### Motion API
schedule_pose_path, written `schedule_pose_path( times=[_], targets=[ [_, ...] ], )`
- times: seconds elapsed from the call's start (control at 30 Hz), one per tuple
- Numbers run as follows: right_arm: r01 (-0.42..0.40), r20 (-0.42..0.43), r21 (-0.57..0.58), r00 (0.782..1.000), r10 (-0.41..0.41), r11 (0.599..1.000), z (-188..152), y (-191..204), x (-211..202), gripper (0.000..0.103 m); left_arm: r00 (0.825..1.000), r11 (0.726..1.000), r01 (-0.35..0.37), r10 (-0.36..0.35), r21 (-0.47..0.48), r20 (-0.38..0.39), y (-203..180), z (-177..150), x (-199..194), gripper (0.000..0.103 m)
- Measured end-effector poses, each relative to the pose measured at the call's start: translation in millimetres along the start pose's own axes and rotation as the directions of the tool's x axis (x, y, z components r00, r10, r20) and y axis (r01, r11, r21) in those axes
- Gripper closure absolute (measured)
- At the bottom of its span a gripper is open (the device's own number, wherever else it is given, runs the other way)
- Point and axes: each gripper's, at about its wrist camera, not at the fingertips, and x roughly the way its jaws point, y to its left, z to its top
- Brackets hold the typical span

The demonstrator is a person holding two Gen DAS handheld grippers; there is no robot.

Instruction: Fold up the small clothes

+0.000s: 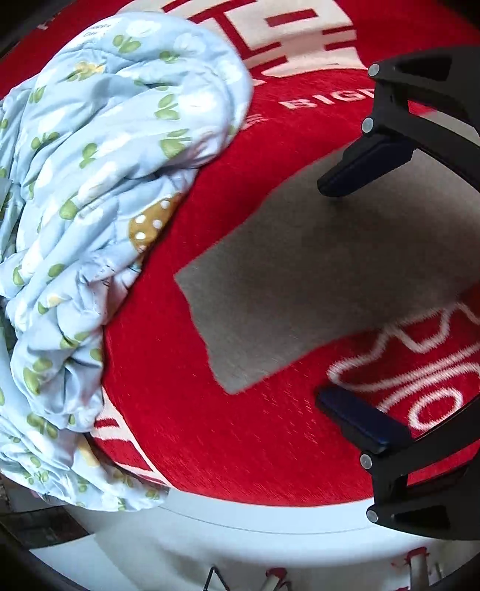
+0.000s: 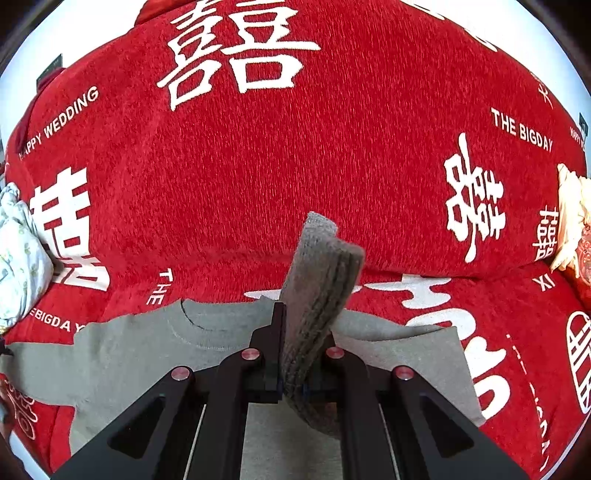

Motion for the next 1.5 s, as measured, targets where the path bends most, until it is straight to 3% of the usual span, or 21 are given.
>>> schedule_pose_path(
  times=[0.13, 0.17, 0.2, 0.23, 0.27, 0.3, 0.33, 0.37, 0.43, 0.57, 0.8, 1.0, 1.1, 1.5],
  targets=[
    [0.012, 0.010, -0.013, 1.000, -0.012, 1.000, 3, 2, -5, 0.096, 0.997, 0.997, 0.077, -0.076, -0.030, 0.013, 4, 19, 4, 0.001],
    [0.014, 0.013, -0.013, 1.000, -0.014, 1.000, 4, 2, -6, 0.096, 0.996, 0.995, 0.093, -0.093, -0.037, 0.019, 7, 22, 4, 0.006],
    [0.015, 0.014, -0.013, 1.000, -0.014, 1.000, 4, 2, -7, 0.096, 0.995, 0.995, 0.092, -0.091, -0.038, 0.035, 9, 24, 1, 0.022],
    [0.016, 0.016, -0.011, 1.000, -0.016, 1.000, 5, 2, -8, 0.096, 0.994, 0.994, 0.102, -0.100, -0.040, 0.049, 12, 27, 0, 0.051],
    [0.018, 0.017, -0.010, 1.000, -0.018, 1.000, 5, 2, -8, 0.096, 0.989, 0.989, 0.137, -0.134, -0.047, 0.057, 18, 28, -1, 0.067],
    [0.019, 0.017, -0.009, 1.000, -0.019, 1.000, 5, 1, -8, 0.096, 0.975, 0.972, 0.222, -0.220, -0.071, 0.031, 24, 30, 3, 0.090],
    [0.019, 0.017, -0.005, 1.000, -0.019, 1.000, 5, 1, -9, 0.096, 0.947, 0.941, 0.316, -0.320, -0.122, -0.016, 35, 32, 14, 0.091],
    [0.020, 0.016, -0.004, 1.000, -0.020, 1.000, 5, 1, -9, 0.096, 0.932, 0.920, 0.358, -0.363, -0.156, -0.003, 45, 33, 15, 0.091],
    [0.017, 0.016, -0.004, 1.000, -0.017, 1.000, 4, 3, -10, 0.096, 0.916, 0.900, 0.391, -0.401, -0.194, -0.014, 59, 37, 15, 0.091],
    [0.010, 0.024, -0.014, 1.000, -0.009, 1.000, 6, 8, -13, 0.096, 0.913, 0.904, 0.402, -0.408, -0.148, -0.009, 68, 35, 0, 0.091],
    [-0.014, 0.037, -0.031, 0.999, 0.015, 0.999, 11, 28, -18, 0.096, 0.889, 0.890, 0.456, -0.457, 0.013, 0.028, 27, 13, -57, 0.091],
    [-0.051, 0.038, -0.051, 0.998, 0.053, 0.997, 13, 48, -17, 0.096, 0.887, 0.884, 0.459, -0.461, 0.088, 0.006, 3, -3, -76, 0.092],
    [-0.071, 0.034, -0.057, 0.997, 0.073, 0.996, 13, 57, -16, 0.096, 0.893, 0.886, 0.445, -0.451, 0.128, 0.013, -37, -16, -78, 0.092],
    [-0.153, -0.011, -0.082, 0.988, 0.153, 0.985, -7, 88, 0, 0.096, 0.872, 0.847, 0.471, -0.489, 0.248, 0.013, -77, -44, -115, 0.092]
  ],
)
